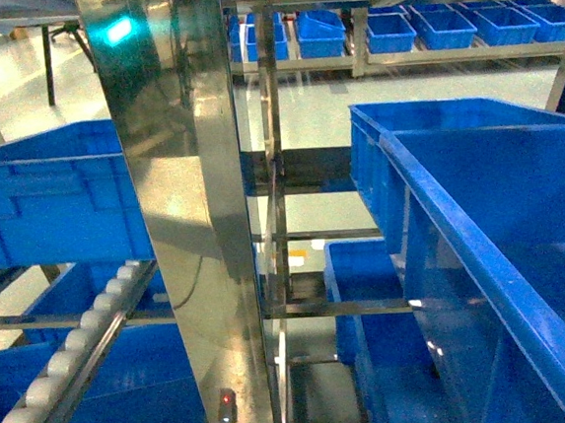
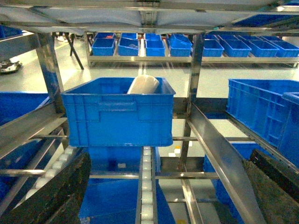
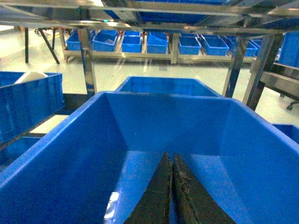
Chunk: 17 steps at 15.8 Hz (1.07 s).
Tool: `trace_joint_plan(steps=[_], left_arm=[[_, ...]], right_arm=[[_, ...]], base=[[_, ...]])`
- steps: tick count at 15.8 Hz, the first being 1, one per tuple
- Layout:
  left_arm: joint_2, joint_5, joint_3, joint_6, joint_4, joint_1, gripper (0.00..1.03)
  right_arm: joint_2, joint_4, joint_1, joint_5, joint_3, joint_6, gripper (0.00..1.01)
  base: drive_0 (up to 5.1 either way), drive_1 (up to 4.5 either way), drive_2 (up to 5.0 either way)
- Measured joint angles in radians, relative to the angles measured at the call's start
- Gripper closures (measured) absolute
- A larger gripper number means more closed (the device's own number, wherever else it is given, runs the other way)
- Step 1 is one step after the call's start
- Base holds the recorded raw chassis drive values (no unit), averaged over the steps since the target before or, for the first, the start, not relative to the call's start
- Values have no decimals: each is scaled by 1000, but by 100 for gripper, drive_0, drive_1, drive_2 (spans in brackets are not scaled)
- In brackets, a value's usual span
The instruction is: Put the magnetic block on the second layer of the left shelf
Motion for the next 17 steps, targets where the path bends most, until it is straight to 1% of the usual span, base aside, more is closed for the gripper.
trace_joint_plan(steps=[3,7,13,14,15,16,17], left_arm=[[0,0,0,0,0,0,5],[0,0,0,0,0,0,5],[0,0,0,0,0,0,5],[0,0,0,0,0,0,5],[0,-1,0,0,0,0,5],[0,0,0,0,0,0,5],[0,0,0,0,1,0,5]], right_arm=[[-120,-104,0,0,0,0,99],[-231,-213,0,0,0,1,99],[-331,-311,0,0,0,2,99],[-401,-426,0,0,0,2,99],[-486,-492,0,-2,0,2,99],[-498,-468,0,-3,3,2,99],[-498,-499,0,-2,0,2,99]], base=[[0,0,0],[0,0,0],[0,0,0],[0,0,0],[0,0,0],[0,0,0],[0,0,0]])
